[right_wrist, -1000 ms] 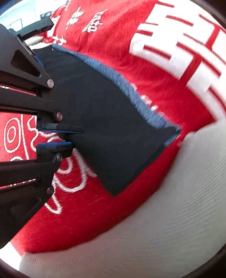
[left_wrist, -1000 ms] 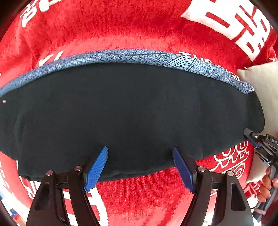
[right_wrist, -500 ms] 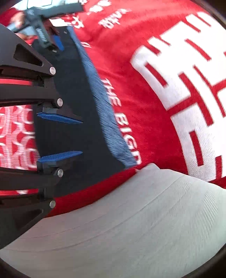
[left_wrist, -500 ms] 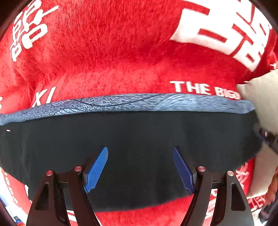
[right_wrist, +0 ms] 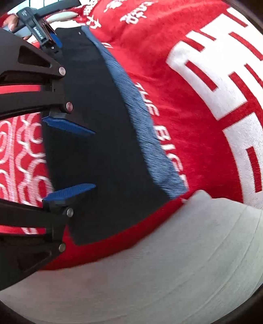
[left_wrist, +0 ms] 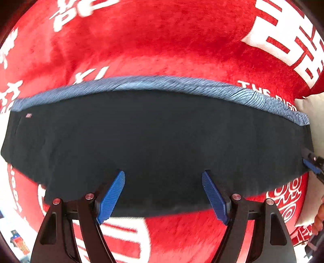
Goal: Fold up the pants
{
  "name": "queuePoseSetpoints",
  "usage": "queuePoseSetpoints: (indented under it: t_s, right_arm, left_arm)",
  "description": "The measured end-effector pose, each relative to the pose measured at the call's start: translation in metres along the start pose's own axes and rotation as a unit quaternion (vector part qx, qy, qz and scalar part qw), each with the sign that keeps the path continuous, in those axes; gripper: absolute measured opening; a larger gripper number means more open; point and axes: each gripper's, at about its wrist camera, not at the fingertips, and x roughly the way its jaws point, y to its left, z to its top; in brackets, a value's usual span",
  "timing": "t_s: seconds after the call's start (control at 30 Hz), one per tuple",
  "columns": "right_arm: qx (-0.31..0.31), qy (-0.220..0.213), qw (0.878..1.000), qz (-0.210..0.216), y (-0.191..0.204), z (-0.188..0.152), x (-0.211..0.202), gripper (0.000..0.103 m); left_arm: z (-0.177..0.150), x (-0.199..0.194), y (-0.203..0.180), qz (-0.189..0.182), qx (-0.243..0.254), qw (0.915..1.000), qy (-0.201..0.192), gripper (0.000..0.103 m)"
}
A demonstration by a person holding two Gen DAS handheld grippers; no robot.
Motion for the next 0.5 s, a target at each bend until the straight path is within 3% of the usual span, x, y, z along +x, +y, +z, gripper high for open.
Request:
queuePoseSetpoints:
  t_s: [0.23,0.5]
  right_arm:
    - [0.012,0.034,0.999,0.019,0.023,-0.051,-0.004,0.055]
    - [0.011,0.051,0.998,0.047,0.09,-0.105,0.006,0.055]
  left_arm:
    - [-0.038,-0.013,0.047,-0.008,-0.023,0.9997,0.002,0.08]
    - [-0.044,-0.015,0.091,-0.041,-0.015,0.999,-0.011,0.08]
